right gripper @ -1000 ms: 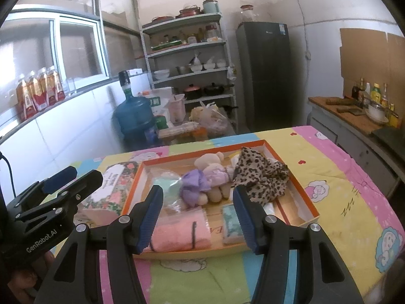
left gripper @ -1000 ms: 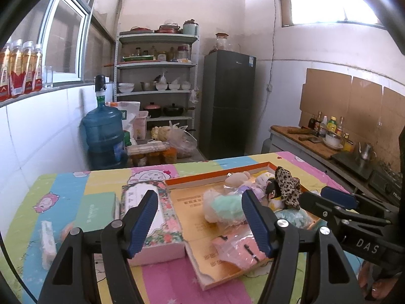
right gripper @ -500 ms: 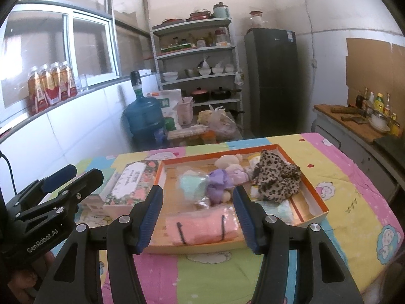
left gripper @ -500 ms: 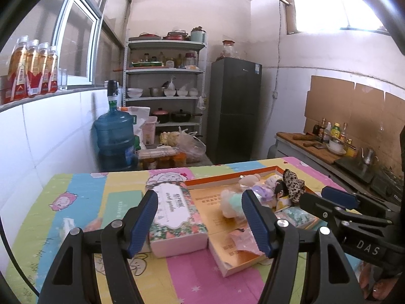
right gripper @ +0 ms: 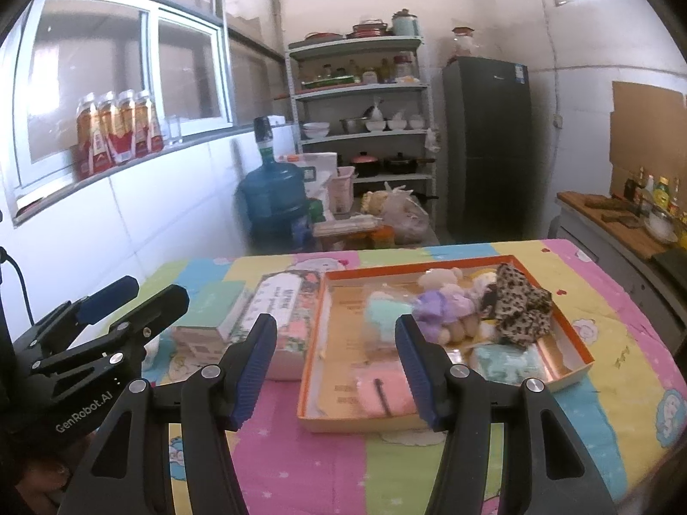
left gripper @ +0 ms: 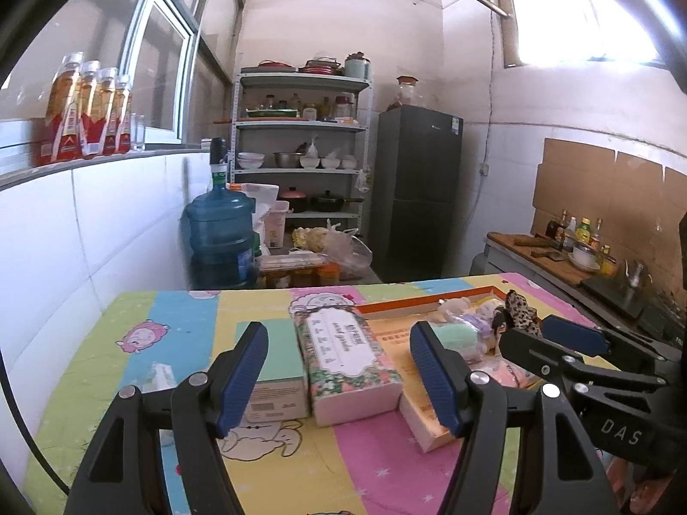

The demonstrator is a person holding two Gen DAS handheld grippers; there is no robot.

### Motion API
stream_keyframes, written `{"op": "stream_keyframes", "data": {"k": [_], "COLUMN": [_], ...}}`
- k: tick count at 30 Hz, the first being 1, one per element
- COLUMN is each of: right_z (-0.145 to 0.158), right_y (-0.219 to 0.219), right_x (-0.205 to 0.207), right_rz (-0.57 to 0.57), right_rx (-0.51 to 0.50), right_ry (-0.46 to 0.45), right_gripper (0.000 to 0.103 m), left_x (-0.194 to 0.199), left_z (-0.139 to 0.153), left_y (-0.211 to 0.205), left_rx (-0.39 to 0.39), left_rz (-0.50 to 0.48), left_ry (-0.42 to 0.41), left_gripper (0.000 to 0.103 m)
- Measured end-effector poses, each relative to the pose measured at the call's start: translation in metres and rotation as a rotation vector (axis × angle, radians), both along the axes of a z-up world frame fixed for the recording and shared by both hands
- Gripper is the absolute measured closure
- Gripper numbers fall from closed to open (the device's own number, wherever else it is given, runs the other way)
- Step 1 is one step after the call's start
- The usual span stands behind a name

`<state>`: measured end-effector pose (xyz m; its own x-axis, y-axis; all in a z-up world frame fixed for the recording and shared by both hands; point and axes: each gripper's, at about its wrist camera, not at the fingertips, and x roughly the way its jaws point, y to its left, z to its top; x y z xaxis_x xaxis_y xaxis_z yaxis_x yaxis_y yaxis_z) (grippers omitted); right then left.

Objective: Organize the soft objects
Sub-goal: 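Move both open tools from the box toward the wrapped tissue pack and bread bag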

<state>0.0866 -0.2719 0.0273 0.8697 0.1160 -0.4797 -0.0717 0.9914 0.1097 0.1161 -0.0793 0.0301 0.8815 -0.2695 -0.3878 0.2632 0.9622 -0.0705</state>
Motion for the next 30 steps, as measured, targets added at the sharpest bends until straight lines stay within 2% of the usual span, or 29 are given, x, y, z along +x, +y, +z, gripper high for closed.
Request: {"op": "stream_keyframes", "data": {"k": [20,30], "right_z": [-0.002,-0.009], "right_y": [0.070,0.098], "right_x": [0.007,0.012], "right_rz": [0.096,0.136], "right_rx": [-0.029,-0.035], "right_ry": [0.000,0.013], "right_gripper": [0.044,0.044], "left_x": [0.001,0.008], "left_z": [-0.010,-0.036], "left_y": [0.074,0.123], "left_rx": [-0.026,-0.036], "left_rz": [0.088,0.163], "left_ry": [0.018,0.076], "left_gripper": [0.035,0.035]}}
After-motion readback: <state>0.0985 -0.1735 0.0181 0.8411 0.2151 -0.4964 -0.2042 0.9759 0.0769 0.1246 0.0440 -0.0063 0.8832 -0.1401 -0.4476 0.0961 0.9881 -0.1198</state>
